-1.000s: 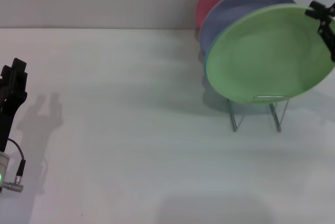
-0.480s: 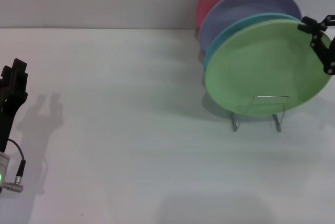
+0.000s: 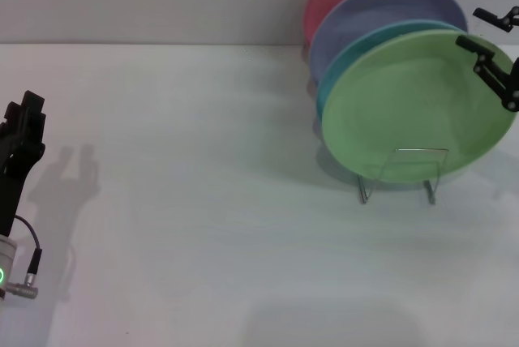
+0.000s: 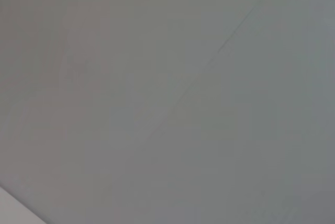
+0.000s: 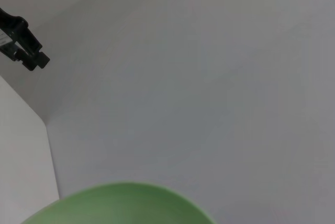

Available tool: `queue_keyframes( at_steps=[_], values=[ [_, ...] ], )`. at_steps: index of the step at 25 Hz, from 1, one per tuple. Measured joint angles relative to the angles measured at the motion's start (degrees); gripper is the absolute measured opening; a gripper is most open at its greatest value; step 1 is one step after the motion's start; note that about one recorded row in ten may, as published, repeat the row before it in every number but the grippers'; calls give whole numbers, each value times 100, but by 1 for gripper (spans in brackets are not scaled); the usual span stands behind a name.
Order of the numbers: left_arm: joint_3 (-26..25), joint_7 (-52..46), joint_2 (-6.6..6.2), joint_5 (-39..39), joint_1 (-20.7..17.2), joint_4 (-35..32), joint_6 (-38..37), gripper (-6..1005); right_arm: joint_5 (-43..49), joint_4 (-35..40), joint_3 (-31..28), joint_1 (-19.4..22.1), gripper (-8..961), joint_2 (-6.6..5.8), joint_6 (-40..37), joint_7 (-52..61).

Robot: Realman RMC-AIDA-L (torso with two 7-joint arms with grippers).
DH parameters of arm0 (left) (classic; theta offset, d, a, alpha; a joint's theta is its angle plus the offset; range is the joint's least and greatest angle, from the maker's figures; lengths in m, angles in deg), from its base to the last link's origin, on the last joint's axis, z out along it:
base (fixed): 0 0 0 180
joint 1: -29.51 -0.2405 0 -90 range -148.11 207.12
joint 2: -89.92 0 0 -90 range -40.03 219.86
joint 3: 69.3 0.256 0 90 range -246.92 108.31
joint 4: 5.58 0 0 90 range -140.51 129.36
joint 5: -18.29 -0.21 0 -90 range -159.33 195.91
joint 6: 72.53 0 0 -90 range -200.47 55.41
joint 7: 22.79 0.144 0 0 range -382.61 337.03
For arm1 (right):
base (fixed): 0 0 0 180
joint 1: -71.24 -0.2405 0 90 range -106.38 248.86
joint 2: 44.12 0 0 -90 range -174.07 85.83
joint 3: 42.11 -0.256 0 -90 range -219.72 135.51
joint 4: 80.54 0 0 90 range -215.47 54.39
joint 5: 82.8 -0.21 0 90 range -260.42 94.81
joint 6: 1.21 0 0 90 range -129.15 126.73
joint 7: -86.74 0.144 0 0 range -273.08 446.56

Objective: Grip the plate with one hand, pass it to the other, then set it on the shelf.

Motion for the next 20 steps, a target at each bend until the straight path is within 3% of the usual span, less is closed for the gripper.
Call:
queue_keyframes(
  at_steps=[8, 12, 13, 15, 18, 20],
  values=[
    [3, -1, 3, -1, 0, 0, 0, 377, -263, 48, -57, 138, 291, 7, -522, 213],
    [-4, -2, 0, 0, 0, 0, 0, 382, -617, 194, -55, 299, 291, 26, -846, 751],
    [-9, -1, -3, 0, 0, 1, 0, 383, -1215, 251, -61, 445, 291, 31, -1090, 1365],
    [-30, -2, -11, -2, 0, 13, -1, 385, -1518, 252, -69, 516, 291, 27, -1155, 1660],
    [-58, 47, -24, -3, 29, 94, -24, 388, -3282, 34, -248, 861, 290, -32, -931, 3360],
    [-69, 66, -31, -3, 72, 157, -30, 390, -3546, -40, -321, 938, 290, -49, -791, 3714]
  ],
)
